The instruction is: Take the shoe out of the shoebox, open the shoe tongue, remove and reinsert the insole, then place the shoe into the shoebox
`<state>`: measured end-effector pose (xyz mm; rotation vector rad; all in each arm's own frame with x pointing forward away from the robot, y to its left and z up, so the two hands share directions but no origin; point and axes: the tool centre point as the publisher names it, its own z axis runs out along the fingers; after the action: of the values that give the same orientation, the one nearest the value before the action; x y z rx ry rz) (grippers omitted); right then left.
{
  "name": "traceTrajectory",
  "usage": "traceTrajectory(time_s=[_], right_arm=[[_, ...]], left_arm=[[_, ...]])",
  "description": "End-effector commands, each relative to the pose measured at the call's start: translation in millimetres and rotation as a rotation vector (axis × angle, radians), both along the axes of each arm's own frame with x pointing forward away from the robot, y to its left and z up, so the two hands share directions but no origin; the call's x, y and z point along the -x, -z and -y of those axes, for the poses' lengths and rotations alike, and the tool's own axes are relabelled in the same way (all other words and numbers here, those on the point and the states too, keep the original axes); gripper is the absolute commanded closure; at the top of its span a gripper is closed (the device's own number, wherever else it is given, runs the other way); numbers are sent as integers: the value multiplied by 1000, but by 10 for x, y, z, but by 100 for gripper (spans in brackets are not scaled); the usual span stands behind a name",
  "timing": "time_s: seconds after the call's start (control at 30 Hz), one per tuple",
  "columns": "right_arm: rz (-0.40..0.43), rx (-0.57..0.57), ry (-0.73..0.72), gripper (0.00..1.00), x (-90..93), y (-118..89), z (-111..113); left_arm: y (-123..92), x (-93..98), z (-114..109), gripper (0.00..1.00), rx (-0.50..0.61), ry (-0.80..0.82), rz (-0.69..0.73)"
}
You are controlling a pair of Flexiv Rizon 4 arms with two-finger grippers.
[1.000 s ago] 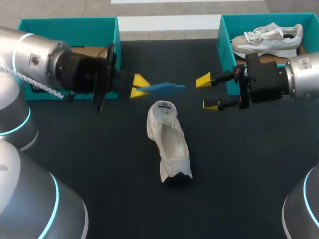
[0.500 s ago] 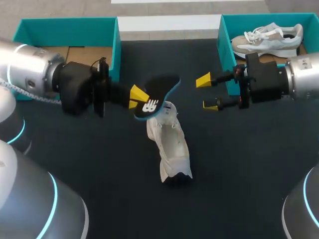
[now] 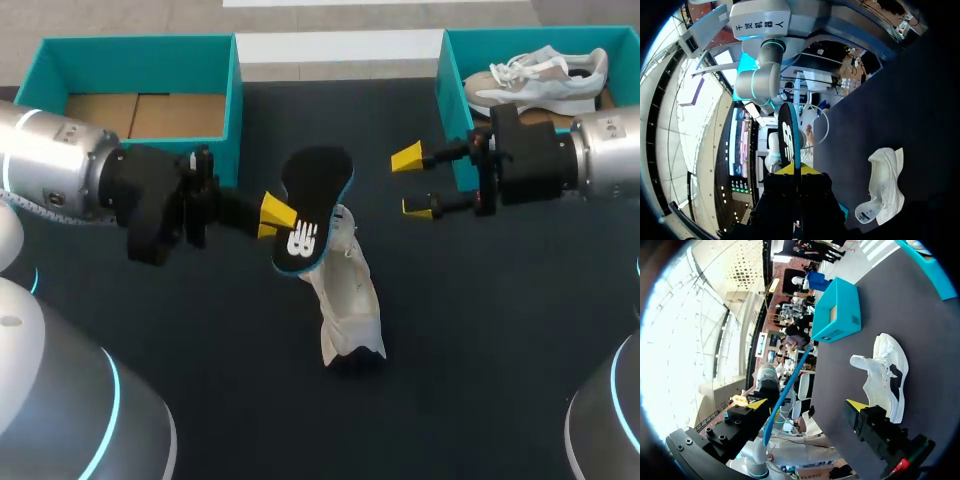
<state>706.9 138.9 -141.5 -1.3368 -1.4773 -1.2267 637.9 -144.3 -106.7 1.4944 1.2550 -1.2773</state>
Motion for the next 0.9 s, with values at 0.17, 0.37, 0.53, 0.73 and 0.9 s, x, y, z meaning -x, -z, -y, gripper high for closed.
traceTrajectory(time_s=[0.17, 0.37, 0.53, 0.73, 0.9], right_arm=[[-16, -25, -40, 0, -87, -48, -259], [-35, -39, -57, 0, -97, -38, -362], [-37, -36, -69, 0, -117, -75, -430], [-35, -39, -72, 24, -131, -110, -508], [-44, -49, -71, 45, -114, -94, -554]], left_arm=[[32, -133, 46, 100, -52, 32, 220], [126, -195, 184, 100, -64, 48, 297], [226, -201, 324, 100, -61, 66, 305], [334, -256, 477, 100, -65, 60, 331], [361, -365, 561, 100, -48, 8, 354]])
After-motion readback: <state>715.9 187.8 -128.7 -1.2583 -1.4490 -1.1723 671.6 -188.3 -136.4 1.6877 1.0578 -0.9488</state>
